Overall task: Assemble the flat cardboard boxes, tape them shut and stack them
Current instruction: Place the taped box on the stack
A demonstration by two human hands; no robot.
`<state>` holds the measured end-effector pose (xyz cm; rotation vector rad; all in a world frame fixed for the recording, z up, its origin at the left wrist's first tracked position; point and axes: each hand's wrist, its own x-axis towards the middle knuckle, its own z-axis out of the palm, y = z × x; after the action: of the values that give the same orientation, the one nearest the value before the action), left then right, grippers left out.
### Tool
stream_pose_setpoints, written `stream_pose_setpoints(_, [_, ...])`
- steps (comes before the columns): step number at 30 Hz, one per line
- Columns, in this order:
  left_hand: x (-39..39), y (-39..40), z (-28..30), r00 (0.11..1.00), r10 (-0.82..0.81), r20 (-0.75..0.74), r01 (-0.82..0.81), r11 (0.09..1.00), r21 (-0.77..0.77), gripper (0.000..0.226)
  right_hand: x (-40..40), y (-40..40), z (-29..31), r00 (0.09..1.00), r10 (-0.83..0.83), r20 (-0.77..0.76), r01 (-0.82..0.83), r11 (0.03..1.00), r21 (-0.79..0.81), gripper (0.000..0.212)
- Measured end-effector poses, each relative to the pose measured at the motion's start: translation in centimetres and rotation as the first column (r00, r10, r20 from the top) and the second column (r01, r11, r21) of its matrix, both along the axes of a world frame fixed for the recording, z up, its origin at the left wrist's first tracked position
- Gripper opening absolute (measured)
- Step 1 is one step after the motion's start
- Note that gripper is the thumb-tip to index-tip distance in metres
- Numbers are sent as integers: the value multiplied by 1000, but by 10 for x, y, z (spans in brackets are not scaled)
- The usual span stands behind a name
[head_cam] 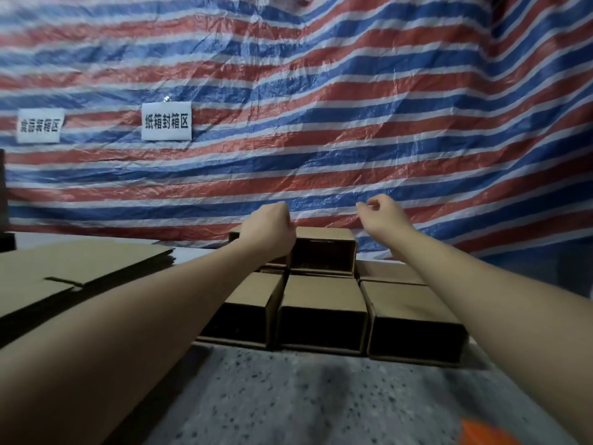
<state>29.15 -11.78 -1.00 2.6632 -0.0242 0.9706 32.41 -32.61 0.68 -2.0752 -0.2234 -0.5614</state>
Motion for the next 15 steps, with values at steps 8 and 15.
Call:
stream_pose_setpoints(8, [-164, -2, -17, 990, -142, -8, 141, 989, -44, 67, -157, 25, -17, 994, 66, 90, -79, 986, 149, 24])
stream_pose_setpoints(15, [-250, -5, -95, 971, -229, -69, 221, 969, -106, 28, -241, 35, -106, 997, 78, -5, -76, 974, 213, 26])
